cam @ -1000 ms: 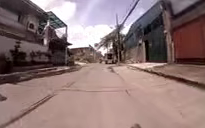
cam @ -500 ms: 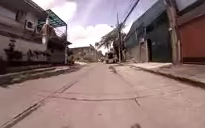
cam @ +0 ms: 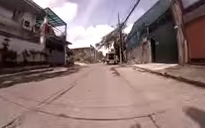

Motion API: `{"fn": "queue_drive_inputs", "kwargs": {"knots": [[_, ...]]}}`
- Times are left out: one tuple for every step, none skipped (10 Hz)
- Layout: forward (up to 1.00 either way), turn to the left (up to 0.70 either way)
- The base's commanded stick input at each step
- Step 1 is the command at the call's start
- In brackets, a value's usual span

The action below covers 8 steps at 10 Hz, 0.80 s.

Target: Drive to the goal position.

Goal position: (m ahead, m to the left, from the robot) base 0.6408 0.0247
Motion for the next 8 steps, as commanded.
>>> {"fn": "queue_drive_inputs", "kwargs": {"knots": [[1.00, 0.04], [1.00, 0.04], [1.00, 0.04], [1.00, 0.04], [1.00, 0.04], [1.00, 0.04], [1.00, 0.04], [1.00, 0.04]]}}
